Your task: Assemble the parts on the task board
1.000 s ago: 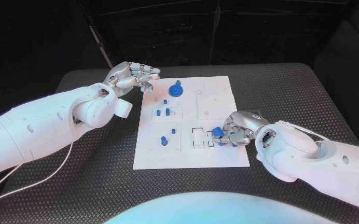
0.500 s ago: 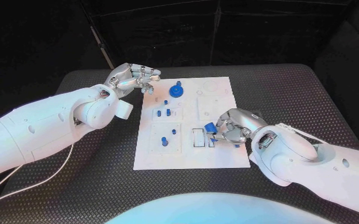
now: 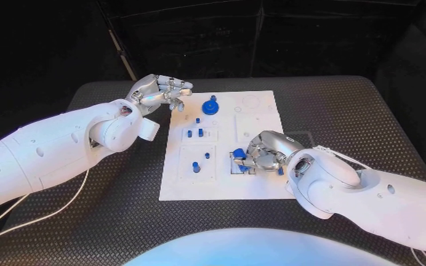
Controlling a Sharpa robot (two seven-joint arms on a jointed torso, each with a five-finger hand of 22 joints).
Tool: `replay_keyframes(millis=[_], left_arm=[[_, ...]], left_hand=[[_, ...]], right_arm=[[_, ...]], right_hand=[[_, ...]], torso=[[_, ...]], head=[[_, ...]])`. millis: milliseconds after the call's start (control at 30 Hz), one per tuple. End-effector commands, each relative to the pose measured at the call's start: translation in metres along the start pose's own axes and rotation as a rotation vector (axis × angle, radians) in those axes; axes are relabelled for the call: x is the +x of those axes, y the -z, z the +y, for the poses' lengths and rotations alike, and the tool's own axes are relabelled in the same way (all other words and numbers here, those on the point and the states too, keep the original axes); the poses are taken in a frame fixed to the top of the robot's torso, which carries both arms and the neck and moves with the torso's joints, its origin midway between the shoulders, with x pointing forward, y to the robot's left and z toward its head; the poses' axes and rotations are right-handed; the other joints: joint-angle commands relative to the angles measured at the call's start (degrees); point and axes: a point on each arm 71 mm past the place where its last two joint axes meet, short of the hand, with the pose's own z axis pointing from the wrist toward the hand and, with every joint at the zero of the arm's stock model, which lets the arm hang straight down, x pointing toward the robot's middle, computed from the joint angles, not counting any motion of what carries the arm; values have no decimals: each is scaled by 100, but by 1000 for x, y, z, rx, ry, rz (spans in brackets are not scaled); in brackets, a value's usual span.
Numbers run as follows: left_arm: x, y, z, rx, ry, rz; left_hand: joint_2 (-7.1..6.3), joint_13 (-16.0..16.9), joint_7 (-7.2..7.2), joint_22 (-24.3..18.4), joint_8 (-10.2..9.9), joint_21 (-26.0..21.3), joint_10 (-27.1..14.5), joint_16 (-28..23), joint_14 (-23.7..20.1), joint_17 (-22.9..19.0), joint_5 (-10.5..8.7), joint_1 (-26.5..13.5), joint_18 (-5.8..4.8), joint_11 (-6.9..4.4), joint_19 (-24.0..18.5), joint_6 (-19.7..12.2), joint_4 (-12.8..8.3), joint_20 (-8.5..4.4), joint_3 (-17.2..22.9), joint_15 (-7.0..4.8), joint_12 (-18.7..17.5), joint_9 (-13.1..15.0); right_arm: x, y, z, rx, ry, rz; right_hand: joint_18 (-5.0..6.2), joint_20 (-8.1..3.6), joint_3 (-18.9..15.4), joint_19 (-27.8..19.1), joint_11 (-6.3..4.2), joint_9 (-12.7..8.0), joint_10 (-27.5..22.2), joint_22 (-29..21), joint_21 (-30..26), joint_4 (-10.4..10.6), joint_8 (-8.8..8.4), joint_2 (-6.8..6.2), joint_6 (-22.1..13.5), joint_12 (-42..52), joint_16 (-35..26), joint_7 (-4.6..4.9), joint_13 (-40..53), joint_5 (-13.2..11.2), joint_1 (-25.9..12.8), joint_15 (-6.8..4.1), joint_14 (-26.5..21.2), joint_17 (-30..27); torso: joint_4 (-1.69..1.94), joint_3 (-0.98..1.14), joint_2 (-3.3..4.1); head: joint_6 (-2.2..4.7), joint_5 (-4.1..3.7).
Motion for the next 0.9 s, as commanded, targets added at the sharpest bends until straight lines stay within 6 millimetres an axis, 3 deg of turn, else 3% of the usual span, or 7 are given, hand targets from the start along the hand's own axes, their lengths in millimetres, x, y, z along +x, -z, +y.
replay_keyframes(millis=[33, 267, 433, 533, 733, 833, 900], left_arm=[[1, 0, -2, 11, 8, 12], [1, 0, -2, 10, 8, 13], [2, 0, -2, 8, 9, 14], [1, 0, -2, 8, 9, 14], [1, 0, -2, 6, 8, 14], [1, 0, -2, 5, 8, 14], [0, 1, -1, 5, 8, 14]], left_hand=[[49, 7, 4, -7, 22, -35, -31, -17, -45, -2, -8, 1, 118, -2, -28, -39, -8, 18, -27, -11, 37, -9], [55, 12, 6, -14, 26, -44, -44, -24, -50, -14, -8, -8, 117, 1, -25, -42, -7, 18, -39, -10, 49, -10], [55, 12, 6, -14, 26, -44, -44, -24, -50, -14, -8, -8, 117, 1, -25, -42, -7, 18, -39, -10, 49, -10], [55, 12, 6, -14, 26, -44, -44, -24, -50, -14, -8, -8, 117, 1, -25, -42, -7, 18, -39, -10, 49, -10], [54, 13, 8, -16, 25, -47, -51, -28, -53, -21, -8, -11, 117, 2, -24, -46, -7, 19, -44, -9, 52, -11], [54, 13, 8, -16, 25, -47, -51, -28, -53, -21, -8, -11, 117, 2, -24, -46, -7, 19, -44, -9, 52, -11], [54, 13, 8, -16, 25, -47, -51, -28, -53, -21, -8, -11, 117, 2, -24, -46, -7, 19, -44, -9, 52, -11]], right_arm=[[2, -2, 0, 28, 16, 17], [3, -4, 1, 35, 20, 10], [2, -5, 0, 44, 27, -4], [2, -6, 0, 46, 25, -14], [2, -5, 4, 18, 20, -14], [2, -4, 5, 4, 20, -14], [2, -4, 6, 0, 21, -14]], right_hand=[[-36, -53, -89, -9, -45, 42, 2, 16, 26, -2, 50, -11, 34, -34, 33, 5, 246, -257, -146, -45, 493, 976], [-37, -71, -194, -7, -63, 162, 6, 22, 23, 7, 128, -149, 34, -68, 33, -17, 256, -810, -420, -64, 493, 977], [-33, -65, 79, -21, -44, 258, -41, 4, 2, 27, 149, -628, -58, -162, 21, -3, 206, -1581, -883, -55, 488, 955], [-30, -53, 132, -36, -25, 282, -110, -16, -14, 31, 132, -871, -142, -262, 13, 25, 117, -1735, -1052, -37, 484, 941], [-34, -45, 230, -25, -24, 312, -98, 12, -3, 21, 156, -799, -137, -252, 20, 24, 141, -1669, -980, -32, 488, 960], [-42, -47, 338, -4, -37, 351, -66, 57, 19, 2, 194, -720, -109, -218, 30, 10, 191, -1556, -622, -38, 493, 984], [-45, -58, 417, 6, -56, 391, -38, 78, 28, -39, 239, -579, -74, -190, 35, -10, 233, -1329, -296, -54, 496, 997]], torso=[[-8, 3, -3], [-15, 5, -10], [-8, 5, -8], [-8, 5, -10], [-17, 6, -4], [-19, 7, -3], [-19, 6, -6]], head=[[-6, 21], [-13, 38], [-11, 50], [-9, 50], [-1, 51], [-2, 52], [-5, 45]])
